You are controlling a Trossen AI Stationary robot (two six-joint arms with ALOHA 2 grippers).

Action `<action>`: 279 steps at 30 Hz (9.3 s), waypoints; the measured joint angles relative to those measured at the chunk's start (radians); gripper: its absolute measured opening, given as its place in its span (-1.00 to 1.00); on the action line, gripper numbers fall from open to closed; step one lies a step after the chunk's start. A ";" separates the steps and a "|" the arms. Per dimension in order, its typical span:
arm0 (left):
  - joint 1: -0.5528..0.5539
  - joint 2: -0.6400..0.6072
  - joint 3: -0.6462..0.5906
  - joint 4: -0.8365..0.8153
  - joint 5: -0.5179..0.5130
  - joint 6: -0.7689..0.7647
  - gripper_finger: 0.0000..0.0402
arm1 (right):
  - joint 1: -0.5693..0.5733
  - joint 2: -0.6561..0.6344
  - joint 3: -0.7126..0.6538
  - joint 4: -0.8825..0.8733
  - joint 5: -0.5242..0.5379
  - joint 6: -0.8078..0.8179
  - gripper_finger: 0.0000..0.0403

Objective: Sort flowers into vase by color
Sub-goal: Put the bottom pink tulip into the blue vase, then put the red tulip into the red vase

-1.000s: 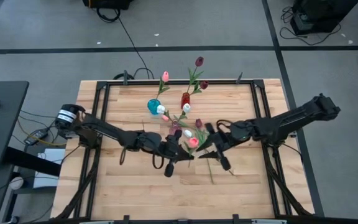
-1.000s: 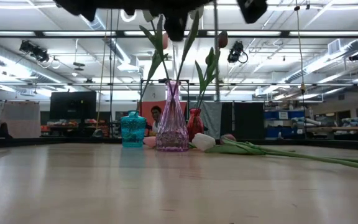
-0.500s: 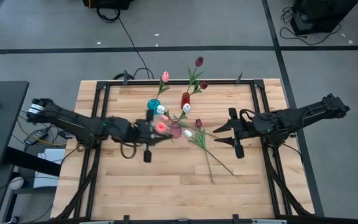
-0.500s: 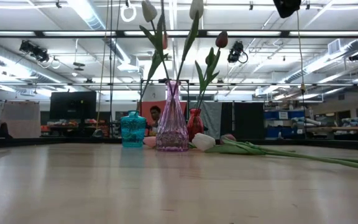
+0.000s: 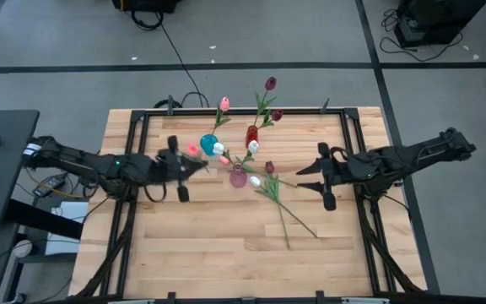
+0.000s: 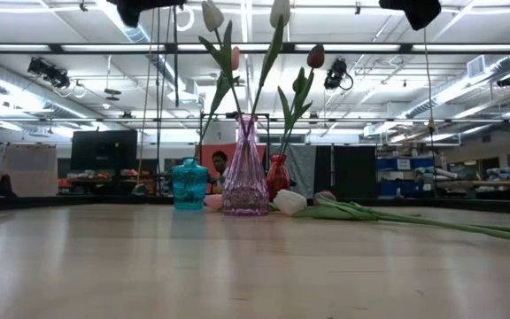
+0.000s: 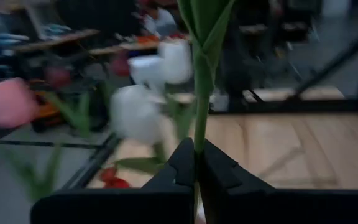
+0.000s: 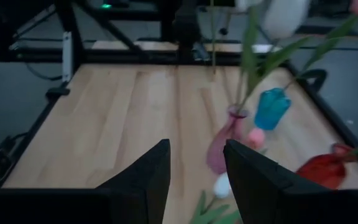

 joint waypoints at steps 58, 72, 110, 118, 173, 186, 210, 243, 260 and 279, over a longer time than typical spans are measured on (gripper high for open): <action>0.692 0.206 -0.217 0.204 0.344 -0.063 -0.10 | -0.131 0.003 0.000 -0.030 -0.042 0.043 -0.19; 0.692 -0.079 -0.217 -0.084 0.223 -0.026 -0.08 | -0.133 0.003 0.000 -0.085 -0.042 0.074 -0.19; 0.496 -0.293 -0.496 0.396 0.232 -0.252 -0.09 | -0.078 0.867 0.230 -0.298 -0.163 0.599 -0.20; 0.496 -0.281 -0.496 0.394 0.232 -0.246 -0.09 | -0.078 0.965 0.272 -0.316 -0.159 0.624 -0.20; 0.012 0.459 -0.236 0.797 0.306 -0.205 -0.09 | -0.067 0.632 0.226 0.216 -0.114 0.090 -0.94; -0.038 0.639 -0.070 0.801 0.180 -0.105 -0.09 | -0.067 0.702 0.227 0.386 -0.093 0.026 -0.93; -0.062 0.565 -0.069 0.370 0.163 -0.032 -0.13 | -0.075 0.494 0.227 -0.198 -0.075 0.147 -0.91; -0.035 0.561 -0.073 0.529 0.188 -0.084 -0.13 | -0.104 0.230 -0.315 0.750 0.060 -0.167 -0.93; -0.031 0.561 -0.073 0.527 0.145 -0.083 -0.13 | -0.362 0.388 -0.389 1.412 -0.023 -0.313 -0.93; -0.184 0.378 -0.073 0.295 -0.049 -0.060 -0.13 | -0.519 0.837 -0.071 1.539 -0.091 -0.557 -0.94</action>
